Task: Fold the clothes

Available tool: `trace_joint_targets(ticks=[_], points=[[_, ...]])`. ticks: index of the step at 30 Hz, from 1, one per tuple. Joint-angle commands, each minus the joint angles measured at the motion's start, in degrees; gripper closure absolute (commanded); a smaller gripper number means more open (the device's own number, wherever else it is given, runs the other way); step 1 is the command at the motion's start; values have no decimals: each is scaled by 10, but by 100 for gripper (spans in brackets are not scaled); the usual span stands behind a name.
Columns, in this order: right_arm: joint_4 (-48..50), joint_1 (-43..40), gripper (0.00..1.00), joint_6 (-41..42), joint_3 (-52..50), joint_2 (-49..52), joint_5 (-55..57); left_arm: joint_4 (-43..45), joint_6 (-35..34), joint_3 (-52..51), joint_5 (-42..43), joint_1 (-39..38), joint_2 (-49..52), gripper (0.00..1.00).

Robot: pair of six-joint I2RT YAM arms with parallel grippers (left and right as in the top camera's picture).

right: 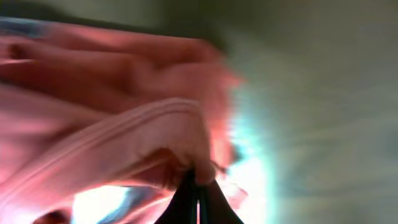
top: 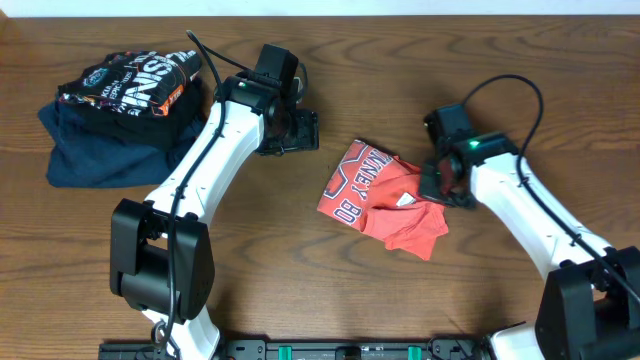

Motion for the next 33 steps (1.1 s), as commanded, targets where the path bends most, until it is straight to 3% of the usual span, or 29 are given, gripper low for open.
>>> trace_joint_targets(ticks=[1, 6, 8, 10, 12, 20, 24, 33], points=[[-17, -39, 99, -29, 6, -3, 64, -2, 10, 1, 5, 0, 0, 32], [-34, -71, 98, -59, 5, -3, 58, -2, 10, 1, 5, 0, 0, 32], [-40, -72, 88, -59, 5, -3, 58, -2, 10, 1, 5, 0, 0, 32], [-41, -71, 72, -64, 5, -3, 58, -3, 10, 1, 5, 0, 0, 32], [-43, -72, 66, -71, 5, -3, 72, -3, 10, 1, 6, 0, 0, 32], [-92, -80, 62, -77, 23, -46, 44, -3, 10, 1, 10, 0, 0, 32], [-111, -79, 60, -78, 39, -99, 32, -2, 23, 0, 63, 0, 0, 32], [-86, -25, 58, -138, 33, -121, -152, 3, 25, -19, 62, -28, 1, 32]])
